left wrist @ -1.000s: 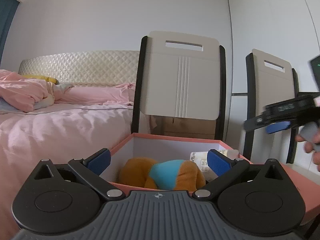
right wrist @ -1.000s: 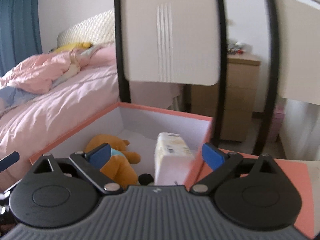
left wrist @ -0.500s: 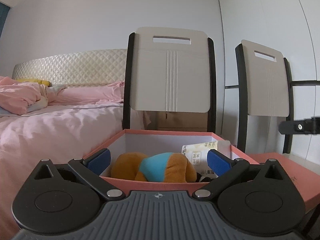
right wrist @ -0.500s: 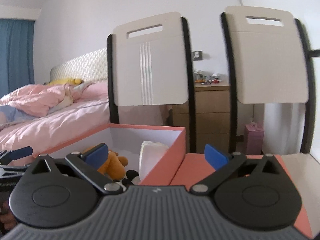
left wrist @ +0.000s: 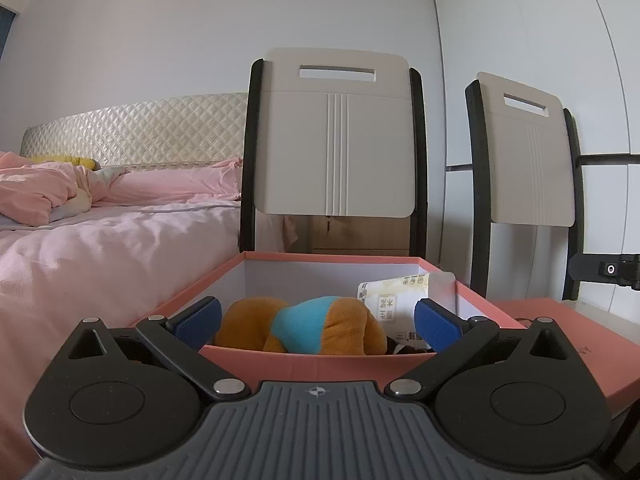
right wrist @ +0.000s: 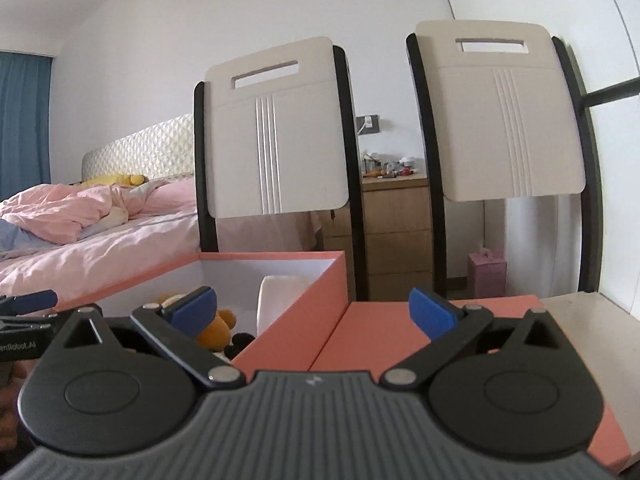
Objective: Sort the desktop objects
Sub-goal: 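Withdraw the right gripper from the box toward the pink lid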
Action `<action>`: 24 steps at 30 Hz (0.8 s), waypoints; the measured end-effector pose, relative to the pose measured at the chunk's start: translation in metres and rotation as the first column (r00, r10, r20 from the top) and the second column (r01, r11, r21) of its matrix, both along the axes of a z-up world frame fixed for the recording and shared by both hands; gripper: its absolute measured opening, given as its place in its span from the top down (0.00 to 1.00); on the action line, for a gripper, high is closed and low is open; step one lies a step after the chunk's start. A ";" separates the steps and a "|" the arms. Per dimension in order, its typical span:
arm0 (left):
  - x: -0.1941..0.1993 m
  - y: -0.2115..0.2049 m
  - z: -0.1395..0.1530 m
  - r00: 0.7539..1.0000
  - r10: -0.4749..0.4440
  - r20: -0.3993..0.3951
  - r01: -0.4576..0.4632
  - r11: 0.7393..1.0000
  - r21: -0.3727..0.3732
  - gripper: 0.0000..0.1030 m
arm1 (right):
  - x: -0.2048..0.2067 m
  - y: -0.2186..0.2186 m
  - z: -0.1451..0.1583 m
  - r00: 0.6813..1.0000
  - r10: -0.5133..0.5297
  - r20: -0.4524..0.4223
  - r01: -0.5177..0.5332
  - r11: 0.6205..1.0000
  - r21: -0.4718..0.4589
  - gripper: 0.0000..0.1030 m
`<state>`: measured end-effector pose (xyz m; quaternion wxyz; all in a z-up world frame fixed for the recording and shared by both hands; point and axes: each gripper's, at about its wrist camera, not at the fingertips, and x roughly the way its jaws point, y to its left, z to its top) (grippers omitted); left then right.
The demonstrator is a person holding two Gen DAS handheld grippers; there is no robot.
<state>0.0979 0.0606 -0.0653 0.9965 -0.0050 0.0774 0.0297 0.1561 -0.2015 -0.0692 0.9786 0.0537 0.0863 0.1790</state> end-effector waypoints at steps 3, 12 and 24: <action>0.000 -0.001 0.000 1.000 -0.005 -0.003 0.005 1.000 0.001 0.00 | 0.000 0.000 -0.001 1.000 -0.002 -0.003 0.002 1.000 0.005 0.00; -0.001 -0.003 -0.001 1.000 -0.015 -0.009 0.015 1.000 -0.008 0.00 | 0.000 -0.004 -0.002 1.000 -0.019 -0.014 0.020 1.000 0.010 0.00; 0.000 -0.010 -0.006 0.999 -0.022 -0.026 0.021 1.000 -0.022 0.00 | -0.001 -0.008 -0.003 0.999 -0.044 -0.026 0.045 0.999 0.015 0.00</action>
